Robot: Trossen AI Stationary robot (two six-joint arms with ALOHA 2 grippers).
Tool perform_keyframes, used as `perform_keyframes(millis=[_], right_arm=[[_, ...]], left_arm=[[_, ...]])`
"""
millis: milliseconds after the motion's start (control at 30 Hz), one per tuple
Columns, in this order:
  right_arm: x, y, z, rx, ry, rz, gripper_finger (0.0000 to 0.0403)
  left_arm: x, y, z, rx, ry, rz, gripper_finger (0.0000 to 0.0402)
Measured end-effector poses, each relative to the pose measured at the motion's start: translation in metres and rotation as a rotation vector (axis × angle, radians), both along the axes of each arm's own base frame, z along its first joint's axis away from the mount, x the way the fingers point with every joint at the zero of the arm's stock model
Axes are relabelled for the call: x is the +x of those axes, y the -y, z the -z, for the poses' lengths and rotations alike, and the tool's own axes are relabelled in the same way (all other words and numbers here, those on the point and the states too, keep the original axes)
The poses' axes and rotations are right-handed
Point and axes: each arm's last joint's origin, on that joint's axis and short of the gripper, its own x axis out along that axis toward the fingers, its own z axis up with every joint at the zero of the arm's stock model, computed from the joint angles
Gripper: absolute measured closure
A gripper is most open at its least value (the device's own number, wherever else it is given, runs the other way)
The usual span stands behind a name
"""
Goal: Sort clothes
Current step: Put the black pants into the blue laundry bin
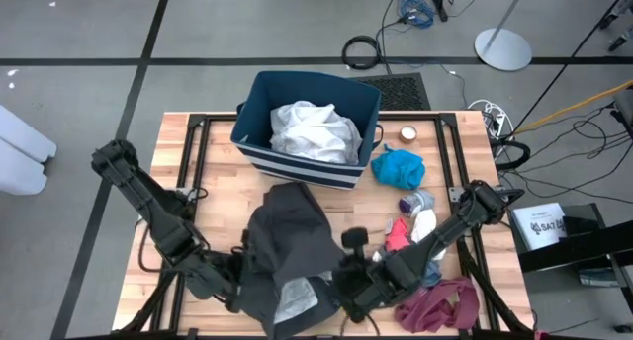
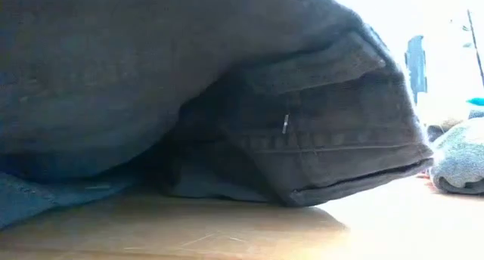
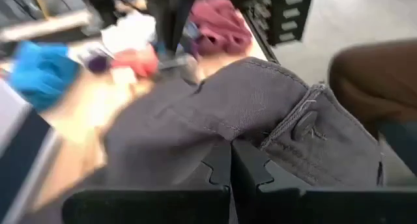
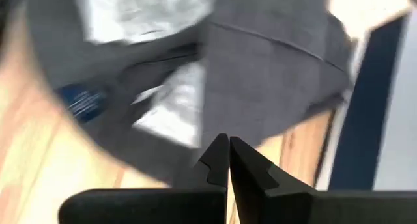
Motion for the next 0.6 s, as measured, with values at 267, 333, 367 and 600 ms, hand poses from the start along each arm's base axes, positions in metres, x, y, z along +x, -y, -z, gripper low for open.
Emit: perform_keyframes(millis=[267, 333, 367, 600], right_arm=[[-0.023, -0.008, -0.006, -0.016, -0.050, -0.001, 0.0403], [-0.025, 0.002, -0.012, 0.055, -0.052, 0.135, 0.0403], [-0.027, 0.007, -0.015, 0.075, -0.062, 0.178, 0.0403], [-0.043, 0.044, -0.028, 0.331, -0.050, 0.261, 0.0403]], left_arm=[[0.035, 0.013, 0.040, -0.021, -0.094, 0.007, 0.0401], [0.046, 0.017, 0.050, -0.037, -0.101, 0.043, 0.0402], [0.050, 0.019, 0.056, -0.045, -0.111, 0.059, 0.0402], [0.082, 0.008, 0.085, -0.033, -0.142, 0.024, 0.0401]])
